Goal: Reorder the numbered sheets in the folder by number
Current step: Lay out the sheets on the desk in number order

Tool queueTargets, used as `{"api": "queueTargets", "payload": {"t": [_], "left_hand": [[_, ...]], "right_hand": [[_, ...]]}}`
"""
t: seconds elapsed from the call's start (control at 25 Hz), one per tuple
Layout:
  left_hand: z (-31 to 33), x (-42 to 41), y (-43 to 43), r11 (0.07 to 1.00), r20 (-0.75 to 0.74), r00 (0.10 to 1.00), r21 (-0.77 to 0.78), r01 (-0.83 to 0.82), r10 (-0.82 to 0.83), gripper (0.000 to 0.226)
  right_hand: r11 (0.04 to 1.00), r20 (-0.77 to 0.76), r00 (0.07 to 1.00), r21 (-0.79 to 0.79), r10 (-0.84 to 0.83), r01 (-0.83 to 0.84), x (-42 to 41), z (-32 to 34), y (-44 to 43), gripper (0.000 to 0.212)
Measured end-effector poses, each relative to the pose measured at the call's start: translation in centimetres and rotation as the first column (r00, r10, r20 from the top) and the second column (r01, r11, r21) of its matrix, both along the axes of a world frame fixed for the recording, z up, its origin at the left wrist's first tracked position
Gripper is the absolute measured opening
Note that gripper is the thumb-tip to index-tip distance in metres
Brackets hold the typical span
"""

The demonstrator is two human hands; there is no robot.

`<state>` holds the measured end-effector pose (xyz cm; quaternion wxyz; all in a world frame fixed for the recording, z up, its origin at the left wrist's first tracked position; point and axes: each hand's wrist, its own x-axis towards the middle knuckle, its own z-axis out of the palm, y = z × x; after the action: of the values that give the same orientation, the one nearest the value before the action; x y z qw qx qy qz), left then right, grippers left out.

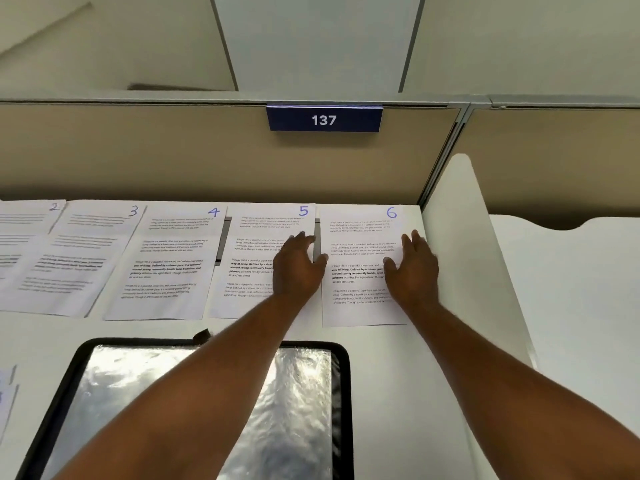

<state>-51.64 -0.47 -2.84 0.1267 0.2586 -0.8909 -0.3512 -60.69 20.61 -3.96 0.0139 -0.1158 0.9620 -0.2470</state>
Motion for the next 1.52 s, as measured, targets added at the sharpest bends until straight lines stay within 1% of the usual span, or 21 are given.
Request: {"api": "queueTargets", "payload": {"t": [0.12,0.28,0.44,0.6,0.68,0.8,0.88,1.0,1.08,1.16,1.32,1.4,1.52], "left_hand": [[1.7,3.3,1.0,0.997,0.025,0.998,-0.051,0.058,-0.057,0.057],[4.0,10.0,2.8,0.975,0.163,0.979,-0.163,0.15,-0.124,0.066],[4.8,17.1,4.5,0.961,0.254,0.959,-0.208,0.183,-0.128,0.072],[4.7,24.2,5.3,0.926,0.277,0.952,-0.31,0.218,-0.131,0.077],[5.0,28.0,5.2,0.914,0.283,0.95,-0.336,0.229,-0.134,0.079],[5.9,33.3,4.8,0.894,0.302,0.945,-0.378,0.24,-0.126,0.079],[6.5,37.5,4.4,0.895,0.317,0.943,-0.382,0.228,-0.105,0.081],[7.2,44.3,2.9,0.906,0.326,0.942,-0.368,0.209,-0.085,0.082],[7.4,49.2,1.6,0.898,0.336,0.939,-0.388,0.207,-0.071,0.084],[7.8,54.0,0.4,0.902,0.351,0.934,-0.381,0.204,-0.063,0.085],[8.2,63.1,-2.1,0.913,0.383,0.924,-0.371,0.169,-0.015,0.088],[8.3,67.0,-3.1,0.916,0.398,0.917,-0.373,0.147,0.014,0.088],[8.5,71.2,-5.3,0.93,0.38,0.923,-0.357,0.086,0.06,0.088]], "right_hand": [[0.996,0.034,0.998,0.067,0.051,-0.054,4.4,1.0,0.7,0.073],[0.983,0.047,0.99,0.125,0.13,-0.135,11.8,2.7,1.9,0.077],[0.974,0.021,0.983,0.133,0.184,-0.185,18.3,3.6,3.1,0.082],[0.963,0.034,0.976,0.155,0.217,-0.22,23.9,4.1,4.4,0.086],[0.956,0.051,0.969,0.156,0.243,-0.248,26.7,4.8,4.6,0.089],[0.946,0.071,0.958,0.154,0.277,-0.284,31.0,5.9,4.3,0.089],[0.929,0.059,0.944,0.168,0.324,-0.329,34.6,6.4,3.8,0.089],[0.912,-0.012,0.925,0.174,0.38,-0.373,40.4,6.9,1.8,0.089],[0.907,-0.039,0.919,0.178,0.393,-0.381,44.7,7.0,0.2,0.09],[0.902,-0.021,0.913,0.16,0.409,-0.4,49.2,7.2,-1.5,0.091],[0.869,-0.035,0.876,0.151,0.481,-0.471,57.6,7.5,-5.6,0.087],[0.849,-0.035,0.856,0.152,0.516,-0.505,60.8,7.6,-7.7,0.087],[0.815,-0.049,0.818,0.145,0.573,-0.562,64.3,7.7,-10.9,0.09]]}}
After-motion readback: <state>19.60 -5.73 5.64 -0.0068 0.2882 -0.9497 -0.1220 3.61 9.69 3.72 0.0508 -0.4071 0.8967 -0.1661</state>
